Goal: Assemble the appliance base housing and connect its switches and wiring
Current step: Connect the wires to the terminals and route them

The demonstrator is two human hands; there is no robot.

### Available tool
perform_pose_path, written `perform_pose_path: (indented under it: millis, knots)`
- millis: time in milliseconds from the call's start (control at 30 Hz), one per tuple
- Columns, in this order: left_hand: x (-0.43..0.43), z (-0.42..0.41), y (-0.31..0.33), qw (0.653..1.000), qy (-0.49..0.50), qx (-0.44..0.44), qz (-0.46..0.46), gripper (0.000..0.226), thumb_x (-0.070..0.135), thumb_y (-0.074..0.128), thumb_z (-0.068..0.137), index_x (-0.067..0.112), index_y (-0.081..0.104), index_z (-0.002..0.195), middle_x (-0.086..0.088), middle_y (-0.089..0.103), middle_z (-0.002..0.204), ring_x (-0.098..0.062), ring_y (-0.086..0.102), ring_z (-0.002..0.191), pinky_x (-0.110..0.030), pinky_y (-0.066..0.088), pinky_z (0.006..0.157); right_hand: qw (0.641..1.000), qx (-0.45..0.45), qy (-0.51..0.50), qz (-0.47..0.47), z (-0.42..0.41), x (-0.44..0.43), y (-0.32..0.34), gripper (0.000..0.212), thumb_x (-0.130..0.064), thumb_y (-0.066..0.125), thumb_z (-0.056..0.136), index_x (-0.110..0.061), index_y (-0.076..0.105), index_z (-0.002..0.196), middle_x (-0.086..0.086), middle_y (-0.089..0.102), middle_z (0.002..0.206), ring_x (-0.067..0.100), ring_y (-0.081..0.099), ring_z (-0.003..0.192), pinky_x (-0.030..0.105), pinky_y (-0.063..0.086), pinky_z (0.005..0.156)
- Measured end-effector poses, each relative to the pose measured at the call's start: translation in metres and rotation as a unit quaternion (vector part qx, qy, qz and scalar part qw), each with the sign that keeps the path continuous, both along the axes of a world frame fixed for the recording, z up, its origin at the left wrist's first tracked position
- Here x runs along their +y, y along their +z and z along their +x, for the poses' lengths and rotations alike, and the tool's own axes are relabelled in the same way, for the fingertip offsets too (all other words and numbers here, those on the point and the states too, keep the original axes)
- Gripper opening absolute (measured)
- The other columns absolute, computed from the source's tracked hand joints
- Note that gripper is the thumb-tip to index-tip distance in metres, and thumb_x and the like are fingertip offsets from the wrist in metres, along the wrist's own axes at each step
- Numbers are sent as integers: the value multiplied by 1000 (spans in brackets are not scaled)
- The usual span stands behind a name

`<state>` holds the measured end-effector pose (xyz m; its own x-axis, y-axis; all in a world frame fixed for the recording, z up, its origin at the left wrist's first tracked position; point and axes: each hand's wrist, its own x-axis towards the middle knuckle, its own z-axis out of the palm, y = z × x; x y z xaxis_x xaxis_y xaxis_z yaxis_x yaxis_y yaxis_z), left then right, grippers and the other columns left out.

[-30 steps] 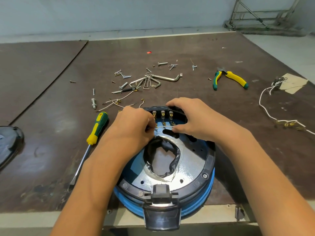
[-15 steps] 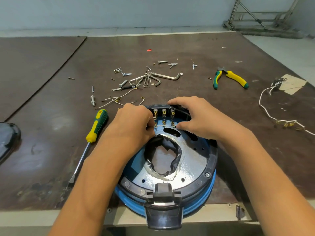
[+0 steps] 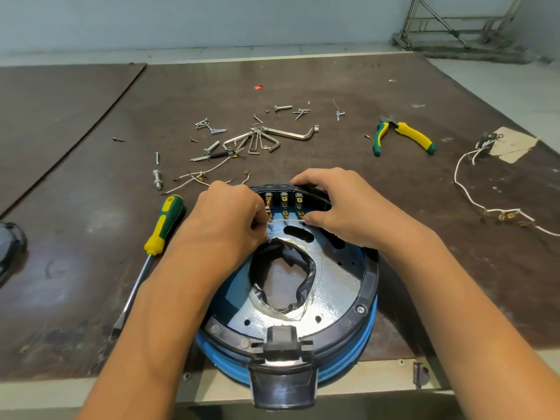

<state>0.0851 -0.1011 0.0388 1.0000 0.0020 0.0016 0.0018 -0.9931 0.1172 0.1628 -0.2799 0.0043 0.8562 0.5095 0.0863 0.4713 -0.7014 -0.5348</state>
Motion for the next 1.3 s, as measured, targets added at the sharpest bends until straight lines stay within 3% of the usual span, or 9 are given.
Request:
perform_pose_path:
  millis: [400,1033,1300]
  knots:
    - [-2,1,3,999,-6,31,27,14,25,62,92,26,75,97,2,73,99,-26,62,98,-39,53,91,1000,-3,-3,-11,-5,3,5,52,-18,79,83,-32,60,129,-3,64,124,17,57,114,34,46,96]
    - [-1,-3,4,1000,-18,4,11,13,21,62,90,24,75,89,0,74,93,-28,63,93,-39,52,88,1000,-5,-10,-12,-6,3,4,54,-18,79,84,-32,58,131,-4,62,125,15,56,115,26,40,90]
    - [-1,-1,3,1000,-14,3,16,16,20,61,89,24,76,93,-1,74,95,-30,62,95,-39,53,87,1000,-4,-3,-2,-6,3,4,50,-17,78,84,-31,59,128,-5,63,122,9,54,103,24,39,84]
